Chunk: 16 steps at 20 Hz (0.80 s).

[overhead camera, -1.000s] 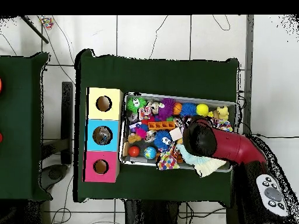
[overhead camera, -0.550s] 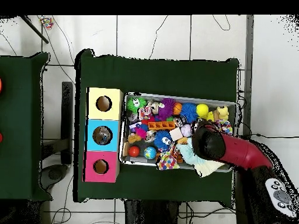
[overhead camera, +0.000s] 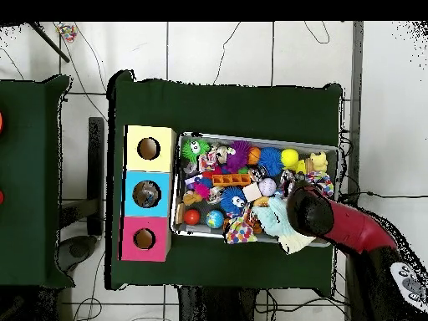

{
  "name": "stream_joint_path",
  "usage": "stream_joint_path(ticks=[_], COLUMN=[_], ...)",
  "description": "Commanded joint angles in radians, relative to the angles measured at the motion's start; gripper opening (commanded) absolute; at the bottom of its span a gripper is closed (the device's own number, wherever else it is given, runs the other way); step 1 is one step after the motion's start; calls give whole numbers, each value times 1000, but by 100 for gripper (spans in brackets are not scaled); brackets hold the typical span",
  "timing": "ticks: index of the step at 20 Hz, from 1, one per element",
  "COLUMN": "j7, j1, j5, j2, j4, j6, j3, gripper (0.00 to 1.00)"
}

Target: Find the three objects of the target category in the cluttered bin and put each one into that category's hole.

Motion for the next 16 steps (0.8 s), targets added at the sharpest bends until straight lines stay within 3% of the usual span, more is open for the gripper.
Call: stream_joint_path(ticks=[1,10,16], j7=[161,203,198], j1=[35,95,62], j5=[-18,6,2], j2=[44,70,121], j4=[50,58,54], j6=[-81,-143,-195], j3=[27,-23,-1], gripper=[100,100,100])
